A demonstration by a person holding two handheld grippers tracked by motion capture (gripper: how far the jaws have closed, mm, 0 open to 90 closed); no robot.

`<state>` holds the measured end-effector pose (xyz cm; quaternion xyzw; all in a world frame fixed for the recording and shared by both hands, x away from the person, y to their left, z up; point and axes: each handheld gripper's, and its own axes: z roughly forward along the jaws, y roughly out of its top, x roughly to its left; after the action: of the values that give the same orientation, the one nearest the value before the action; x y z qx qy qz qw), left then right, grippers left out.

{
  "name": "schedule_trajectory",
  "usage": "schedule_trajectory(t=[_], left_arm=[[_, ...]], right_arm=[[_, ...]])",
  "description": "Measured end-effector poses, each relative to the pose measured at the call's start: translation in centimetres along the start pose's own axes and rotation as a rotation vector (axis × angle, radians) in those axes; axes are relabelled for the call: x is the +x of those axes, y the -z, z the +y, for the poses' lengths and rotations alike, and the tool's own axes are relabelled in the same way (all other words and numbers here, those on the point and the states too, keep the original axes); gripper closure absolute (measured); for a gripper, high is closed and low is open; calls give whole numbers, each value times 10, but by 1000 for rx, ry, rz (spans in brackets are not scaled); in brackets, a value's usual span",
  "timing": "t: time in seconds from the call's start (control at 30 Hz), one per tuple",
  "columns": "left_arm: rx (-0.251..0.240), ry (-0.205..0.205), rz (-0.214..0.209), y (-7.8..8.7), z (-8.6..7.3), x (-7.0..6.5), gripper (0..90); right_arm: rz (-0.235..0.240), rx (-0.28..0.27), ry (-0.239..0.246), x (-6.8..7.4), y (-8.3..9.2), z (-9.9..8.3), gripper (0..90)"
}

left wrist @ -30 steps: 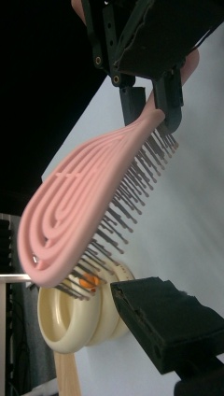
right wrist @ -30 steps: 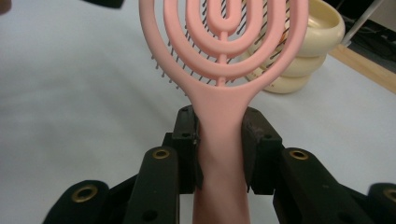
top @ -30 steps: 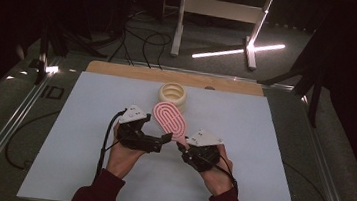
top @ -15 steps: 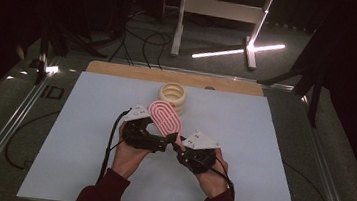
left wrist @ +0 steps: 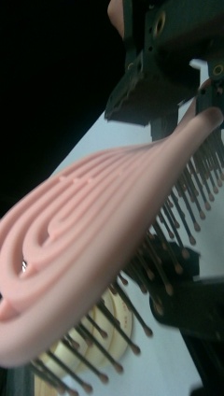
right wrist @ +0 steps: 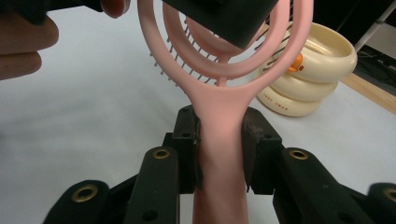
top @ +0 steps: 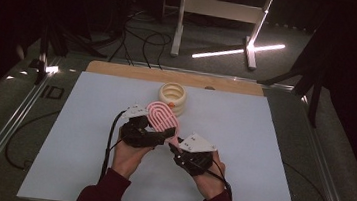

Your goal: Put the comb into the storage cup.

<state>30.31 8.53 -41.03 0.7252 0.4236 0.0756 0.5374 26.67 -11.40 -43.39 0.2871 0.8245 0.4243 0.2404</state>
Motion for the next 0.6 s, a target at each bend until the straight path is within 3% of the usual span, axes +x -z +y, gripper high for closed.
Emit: schedule_trajectory(t=[0.17,0.6], left_arm=[[-7,16,-2,2,1,2,470],[-18,29,-82,3,4,-2,602]], right_arm=[[-3,8,4,0,-1,-1,703],[7,18,-2,-1,-11,-3,697]])
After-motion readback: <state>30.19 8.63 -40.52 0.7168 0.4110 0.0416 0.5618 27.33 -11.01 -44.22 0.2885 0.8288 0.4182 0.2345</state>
